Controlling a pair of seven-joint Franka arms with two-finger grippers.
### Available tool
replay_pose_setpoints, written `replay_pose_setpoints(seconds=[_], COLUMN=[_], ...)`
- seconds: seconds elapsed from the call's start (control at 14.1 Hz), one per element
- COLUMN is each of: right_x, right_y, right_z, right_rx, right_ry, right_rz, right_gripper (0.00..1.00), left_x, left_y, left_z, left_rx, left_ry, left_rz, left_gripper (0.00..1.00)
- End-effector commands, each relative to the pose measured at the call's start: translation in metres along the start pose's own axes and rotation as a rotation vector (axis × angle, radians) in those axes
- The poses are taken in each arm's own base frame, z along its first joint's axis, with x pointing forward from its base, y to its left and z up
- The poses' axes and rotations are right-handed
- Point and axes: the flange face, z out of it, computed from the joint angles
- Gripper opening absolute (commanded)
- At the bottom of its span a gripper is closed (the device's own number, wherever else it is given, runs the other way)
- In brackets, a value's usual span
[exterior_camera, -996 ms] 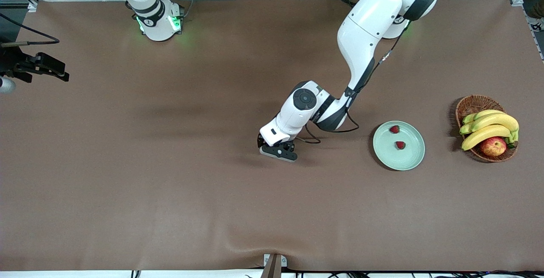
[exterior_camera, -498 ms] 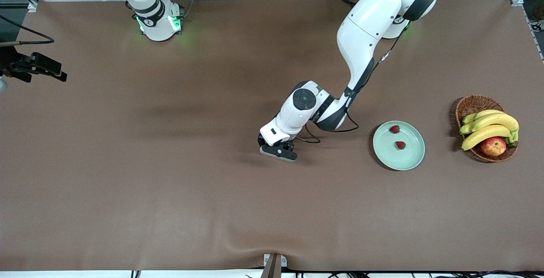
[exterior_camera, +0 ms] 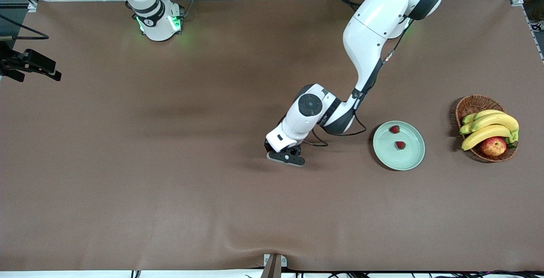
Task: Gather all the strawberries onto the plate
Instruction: 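Grasp the third strawberry with the left gripper and carry it to the plate, then lower the strawberry onto the plate and open the left gripper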
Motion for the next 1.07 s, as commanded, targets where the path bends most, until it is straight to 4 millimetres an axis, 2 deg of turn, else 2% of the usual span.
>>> replay_pose_setpoints(seconds=[0.0, 0.07, 0.14, 0.43, 0.64, 1.0], right_x=[-0.005, -0.004, -0.003, -0.003, -0.003, -0.001], right_y=[0.007, 0.010, 0.011, 0.013, 0.010, 0.006], right_z=[-0.008, -0.007, -0.009, -0.010, -0.012, -0.012], right_rx=[-0.018, -0.015, -0.018, -0.008, -0.005, -0.006], right_ry=[0.005, 0.004, 0.008, 0.014, 0.021, 0.021], right_rz=[0.004, 0.022, 0.024, 0.029, 0.024, 0.016], right_gripper=[1.00, 1.00, 1.00, 1.00, 1.00, 1.00], left_x=[0.011, 0.015, 0.021, 0.037, 0.024, 0.006], left_y=[-0.009, -0.014, -0.027, -0.109, -0.153, -0.244], left_z=[-0.029, -0.037, -0.043, -0.066, -0.092, -0.132], left_rx=[0.035, 0.045, 0.058, 0.104, 0.128, 0.149], left_ry=[-0.035, -0.047, -0.059, -0.129, -0.160, -0.209], left_rz=[-0.009, -0.013, -0.009, 0.103, 0.147, 0.266], left_gripper=[0.00, 0.00, 0.00, 0.00, 0.00, 0.00])
